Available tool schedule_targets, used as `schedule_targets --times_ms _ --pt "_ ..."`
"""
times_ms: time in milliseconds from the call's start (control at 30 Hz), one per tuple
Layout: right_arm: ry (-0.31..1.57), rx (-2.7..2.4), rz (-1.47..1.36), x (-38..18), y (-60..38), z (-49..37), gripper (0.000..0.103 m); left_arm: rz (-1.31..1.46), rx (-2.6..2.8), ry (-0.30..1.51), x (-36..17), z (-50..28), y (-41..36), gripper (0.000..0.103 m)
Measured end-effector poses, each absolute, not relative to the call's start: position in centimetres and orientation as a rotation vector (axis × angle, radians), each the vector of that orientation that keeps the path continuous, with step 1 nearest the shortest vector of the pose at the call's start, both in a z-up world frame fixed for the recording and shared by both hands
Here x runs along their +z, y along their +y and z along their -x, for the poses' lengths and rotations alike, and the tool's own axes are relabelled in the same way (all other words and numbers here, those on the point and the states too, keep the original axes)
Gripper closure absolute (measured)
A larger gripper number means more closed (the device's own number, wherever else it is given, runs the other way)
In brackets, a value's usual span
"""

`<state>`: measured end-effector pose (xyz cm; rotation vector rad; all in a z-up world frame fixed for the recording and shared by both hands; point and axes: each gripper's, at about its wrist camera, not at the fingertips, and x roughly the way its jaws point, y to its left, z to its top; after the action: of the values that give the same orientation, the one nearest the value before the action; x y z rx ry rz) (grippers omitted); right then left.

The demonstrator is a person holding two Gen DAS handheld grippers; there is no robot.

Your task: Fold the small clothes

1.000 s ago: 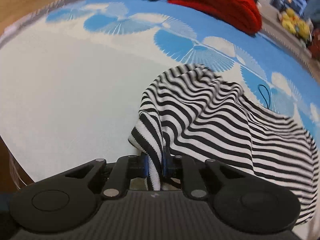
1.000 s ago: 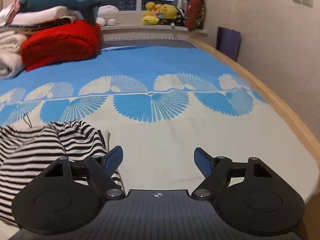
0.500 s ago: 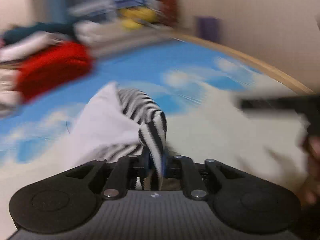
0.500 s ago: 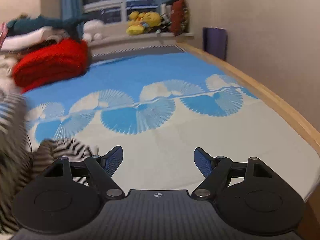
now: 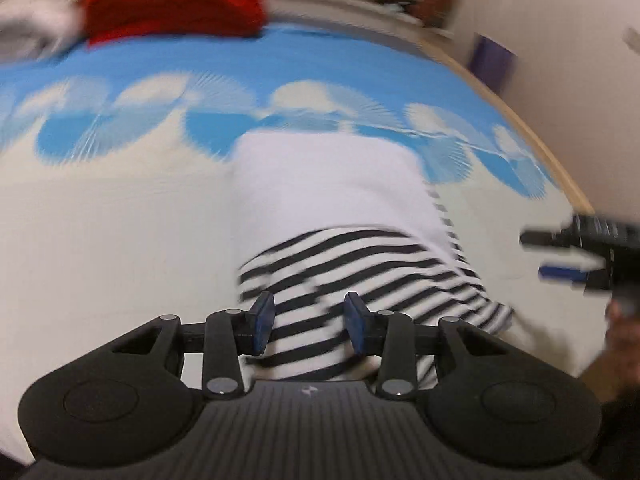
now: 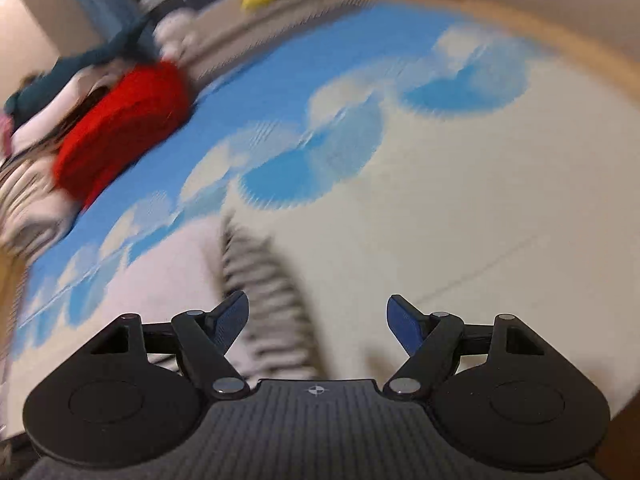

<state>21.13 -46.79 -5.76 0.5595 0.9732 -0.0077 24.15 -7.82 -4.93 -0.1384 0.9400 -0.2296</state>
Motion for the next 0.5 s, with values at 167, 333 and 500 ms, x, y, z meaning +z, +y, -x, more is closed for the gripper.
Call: schedule_targets --times_ms 167,333,500 --pt "1.206 0.072 -0.416 -8.7 -42.5 -23.0 0.027 0.064 -0.228 1.003 -8.2 -24.0 -8.8 0.058" --pt "1.252 0.088 -0.287 -9.5 -41.2 -21.7 0.037 0.213 -0.203 0.96 -6.5 -23.6 -7.8 0.036" --pt "1.114 0.179 -0.367 -7.0 -43.5 -19.0 0.099 0.224 -0.127 0.999 -7.4 -24.0 -7.6 0.021"
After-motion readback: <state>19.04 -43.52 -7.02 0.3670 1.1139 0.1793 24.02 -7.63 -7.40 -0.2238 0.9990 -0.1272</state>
